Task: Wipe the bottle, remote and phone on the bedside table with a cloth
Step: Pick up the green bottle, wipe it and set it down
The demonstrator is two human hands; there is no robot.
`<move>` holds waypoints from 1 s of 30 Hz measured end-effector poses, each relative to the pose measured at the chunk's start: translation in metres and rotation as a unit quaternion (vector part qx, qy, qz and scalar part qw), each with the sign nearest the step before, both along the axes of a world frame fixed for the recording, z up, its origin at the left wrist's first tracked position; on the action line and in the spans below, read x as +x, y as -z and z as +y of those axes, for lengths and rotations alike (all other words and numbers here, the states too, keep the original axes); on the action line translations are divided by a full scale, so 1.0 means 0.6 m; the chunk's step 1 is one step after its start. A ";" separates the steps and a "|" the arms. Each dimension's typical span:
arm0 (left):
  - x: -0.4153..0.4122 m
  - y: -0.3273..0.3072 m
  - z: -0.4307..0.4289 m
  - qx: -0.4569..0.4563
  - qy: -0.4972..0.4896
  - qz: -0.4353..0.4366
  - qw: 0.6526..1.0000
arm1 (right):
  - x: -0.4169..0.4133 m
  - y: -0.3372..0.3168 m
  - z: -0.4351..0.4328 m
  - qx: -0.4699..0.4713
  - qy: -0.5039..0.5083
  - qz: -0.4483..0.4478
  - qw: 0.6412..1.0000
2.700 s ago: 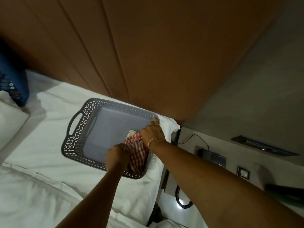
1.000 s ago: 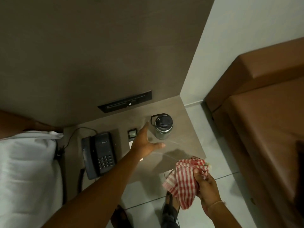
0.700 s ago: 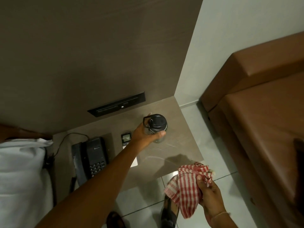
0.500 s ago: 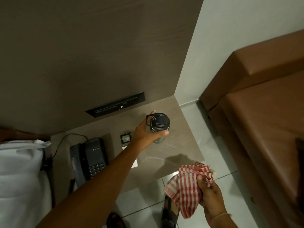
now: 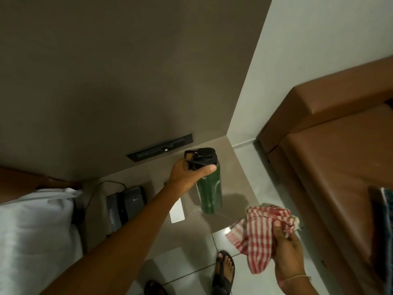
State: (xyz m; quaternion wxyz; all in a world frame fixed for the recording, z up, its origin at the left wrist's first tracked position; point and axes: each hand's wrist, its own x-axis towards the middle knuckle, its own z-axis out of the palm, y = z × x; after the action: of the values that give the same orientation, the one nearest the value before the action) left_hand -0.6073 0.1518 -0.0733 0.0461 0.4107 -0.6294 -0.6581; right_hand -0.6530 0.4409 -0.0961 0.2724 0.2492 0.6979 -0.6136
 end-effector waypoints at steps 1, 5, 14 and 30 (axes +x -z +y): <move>0.009 -0.037 0.002 0.003 -0.004 0.008 1.000 | -0.002 -0.032 -0.002 -0.016 0.009 0.008 1.000; 0.056 -0.187 0.014 0.032 -0.020 0.033 0.999 | -0.014 -0.171 -0.006 -0.097 -0.021 -0.014 0.995; 0.149 -0.440 0.050 0.128 -0.019 0.086 0.988 | 0.001 -0.494 -0.048 -0.155 -0.176 0.249 0.940; 0.154 -0.548 0.098 0.250 -0.085 0.176 0.948 | 0.105 -0.547 -0.052 0.068 -0.545 0.678 0.488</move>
State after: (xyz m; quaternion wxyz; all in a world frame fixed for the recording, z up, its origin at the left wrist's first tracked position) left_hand -0.5151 0.2106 0.2557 0.1078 0.3391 -0.3895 -0.8495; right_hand -0.5902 0.4096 0.2320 -0.0229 -0.6565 0.7028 -0.2728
